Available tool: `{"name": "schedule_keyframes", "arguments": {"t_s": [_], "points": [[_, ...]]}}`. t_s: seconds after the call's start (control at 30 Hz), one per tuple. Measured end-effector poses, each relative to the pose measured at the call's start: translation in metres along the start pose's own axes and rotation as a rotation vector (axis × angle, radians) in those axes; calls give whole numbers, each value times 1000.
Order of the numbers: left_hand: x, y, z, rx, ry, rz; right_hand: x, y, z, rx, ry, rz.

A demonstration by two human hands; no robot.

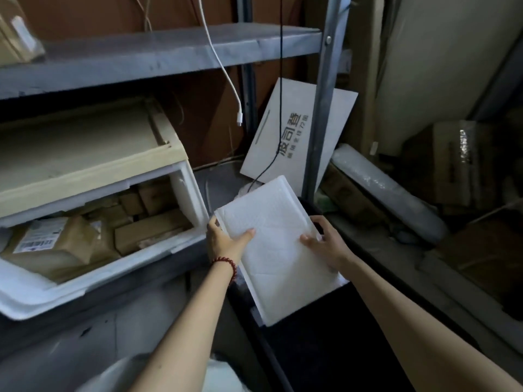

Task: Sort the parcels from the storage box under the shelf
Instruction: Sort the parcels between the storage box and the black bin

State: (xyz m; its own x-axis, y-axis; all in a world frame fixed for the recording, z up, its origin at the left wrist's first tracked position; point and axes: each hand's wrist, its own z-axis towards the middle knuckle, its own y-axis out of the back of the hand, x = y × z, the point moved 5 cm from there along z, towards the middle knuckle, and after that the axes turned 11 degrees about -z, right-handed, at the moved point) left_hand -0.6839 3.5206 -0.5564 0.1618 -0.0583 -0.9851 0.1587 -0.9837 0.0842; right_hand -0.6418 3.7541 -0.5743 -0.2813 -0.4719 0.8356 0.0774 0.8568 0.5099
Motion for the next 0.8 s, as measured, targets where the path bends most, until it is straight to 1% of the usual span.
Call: {"name": "schedule_keyframes", "arguments": {"t_s": [0.07,0.13,0.23,0.3,0.47,0.6,0.67,0.8], "points": [[16,-11,-4,51,43,4,-29,7,-8,1,-46,-22],[31,-23,-9,135,49,58,-57,13,-17,5,-86,-29],[49,-45,-18,244,-3,275,-98,16,-34,15,-149,1],[63,-62,-24,288,5,436,-127,16,-45,-4,-186,14],[114,-97,-46,414,172,651,-190,9,-74,2,-284,-29],[156,-112,-66,546,272,860,-232,-1,-90,69,-355,-144],[171,-117,-75,579,266,930,-246,-8,-98,92,-375,-168],[185,-116,-83,656,194,1109,-258,-25,-104,176,-410,-184]]}}
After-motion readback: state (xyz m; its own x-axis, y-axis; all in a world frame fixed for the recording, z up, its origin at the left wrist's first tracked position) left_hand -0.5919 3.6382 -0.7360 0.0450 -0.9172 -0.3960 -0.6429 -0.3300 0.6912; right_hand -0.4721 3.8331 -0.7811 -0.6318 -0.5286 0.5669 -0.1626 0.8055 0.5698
